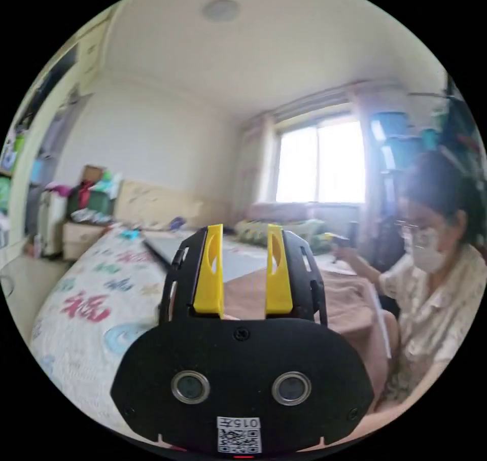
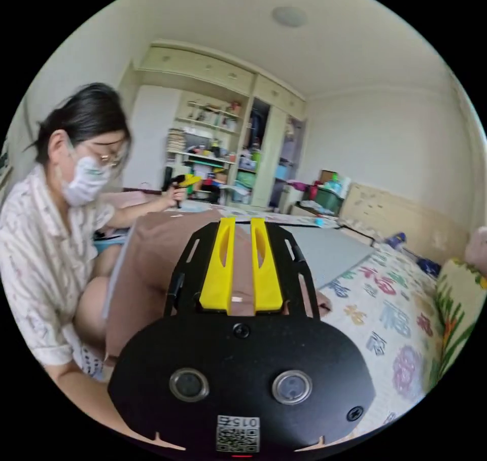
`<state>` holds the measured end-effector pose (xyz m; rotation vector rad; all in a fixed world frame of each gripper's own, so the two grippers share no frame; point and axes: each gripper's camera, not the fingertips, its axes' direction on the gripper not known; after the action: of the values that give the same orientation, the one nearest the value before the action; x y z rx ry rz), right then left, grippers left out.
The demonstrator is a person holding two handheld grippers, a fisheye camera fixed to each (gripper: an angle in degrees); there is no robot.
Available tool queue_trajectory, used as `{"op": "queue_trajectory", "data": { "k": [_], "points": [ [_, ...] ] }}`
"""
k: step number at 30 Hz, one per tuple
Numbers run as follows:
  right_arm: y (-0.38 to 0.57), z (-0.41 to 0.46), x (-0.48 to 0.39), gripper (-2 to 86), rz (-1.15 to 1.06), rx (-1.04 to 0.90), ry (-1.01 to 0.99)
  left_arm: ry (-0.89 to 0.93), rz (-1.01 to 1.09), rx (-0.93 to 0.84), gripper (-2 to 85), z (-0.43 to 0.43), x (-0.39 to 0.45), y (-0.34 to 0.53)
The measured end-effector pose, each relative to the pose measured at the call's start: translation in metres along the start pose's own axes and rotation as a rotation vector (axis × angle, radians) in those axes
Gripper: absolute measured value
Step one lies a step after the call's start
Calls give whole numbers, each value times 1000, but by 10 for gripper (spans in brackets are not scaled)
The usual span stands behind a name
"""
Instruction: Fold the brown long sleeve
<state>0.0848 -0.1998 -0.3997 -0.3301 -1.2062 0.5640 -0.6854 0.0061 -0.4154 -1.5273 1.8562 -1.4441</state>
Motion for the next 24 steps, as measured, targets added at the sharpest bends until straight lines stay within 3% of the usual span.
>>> {"op": "queue_trajectory", "data": {
  "k": [1,3,6,10,19,24],
  "points": [
    [16,-6,-15,63,-56,-1,-144,212,87,-21,101,8,24,-2],
    [39,-8,-34,65,-115,-30,-255,439,197,-134,99,31,62,-3],
    [69,11,-53,88,-168,-231,-345,643,306,-394,107,82,121,6],
    [122,33,-63,92,-189,-509,-566,652,459,-624,103,129,186,14],
    [229,3,-34,49,-177,-579,-551,579,452,-860,72,192,234,28],
    [278,-46,-16,6,-229,-511,-566,645,428,-738,13,176,226,26]
  ]
}}
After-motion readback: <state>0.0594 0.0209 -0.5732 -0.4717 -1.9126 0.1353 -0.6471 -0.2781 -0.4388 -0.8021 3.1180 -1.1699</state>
